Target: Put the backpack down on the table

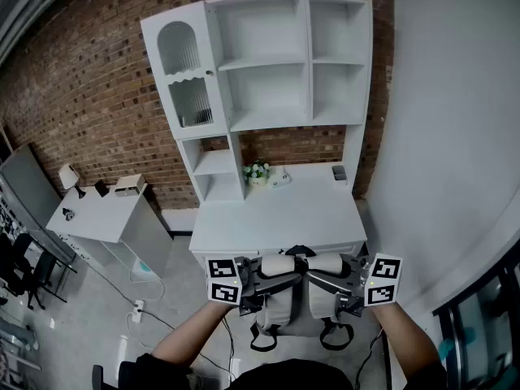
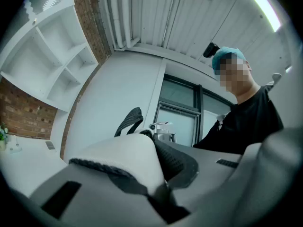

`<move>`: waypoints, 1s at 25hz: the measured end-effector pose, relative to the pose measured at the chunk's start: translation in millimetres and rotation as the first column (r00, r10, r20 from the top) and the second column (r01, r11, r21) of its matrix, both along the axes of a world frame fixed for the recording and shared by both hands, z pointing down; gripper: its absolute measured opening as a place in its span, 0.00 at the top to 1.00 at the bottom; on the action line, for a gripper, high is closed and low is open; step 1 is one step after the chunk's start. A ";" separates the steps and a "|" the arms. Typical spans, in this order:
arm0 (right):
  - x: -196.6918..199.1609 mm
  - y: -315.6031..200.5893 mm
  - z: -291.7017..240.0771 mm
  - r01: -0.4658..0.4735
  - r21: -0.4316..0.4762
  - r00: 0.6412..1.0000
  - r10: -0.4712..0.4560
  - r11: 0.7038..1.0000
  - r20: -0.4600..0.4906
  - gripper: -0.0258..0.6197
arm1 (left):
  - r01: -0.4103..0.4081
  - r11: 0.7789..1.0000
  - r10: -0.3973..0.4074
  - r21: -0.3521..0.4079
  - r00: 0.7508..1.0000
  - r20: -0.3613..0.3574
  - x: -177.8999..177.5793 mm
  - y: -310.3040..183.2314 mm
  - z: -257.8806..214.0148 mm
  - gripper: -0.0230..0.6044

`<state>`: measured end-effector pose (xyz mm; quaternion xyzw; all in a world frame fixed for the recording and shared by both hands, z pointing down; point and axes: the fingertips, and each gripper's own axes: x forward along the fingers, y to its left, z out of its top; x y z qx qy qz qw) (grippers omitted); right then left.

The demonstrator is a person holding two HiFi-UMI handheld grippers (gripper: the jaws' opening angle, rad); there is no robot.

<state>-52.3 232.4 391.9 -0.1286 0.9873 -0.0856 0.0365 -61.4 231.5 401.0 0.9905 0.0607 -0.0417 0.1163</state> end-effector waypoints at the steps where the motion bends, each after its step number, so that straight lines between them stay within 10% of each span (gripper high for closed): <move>1: 2.7 0.5 -1.9 -0.001 0.005 1.000 0.001 1.000 0.001 0.89 | -0.002 1.000 0.002 0.002 1.000 -0.001 2.8 0.5 -2.4 0.88; 25: 106.4 11.6 -7.1 0.020 0.033 0.998 -0.022 0.999 0.057 0.88 | 0.035 0.999 -0.035 0.004 0.999 -0.003 104.7 10.5 -5.2 0.88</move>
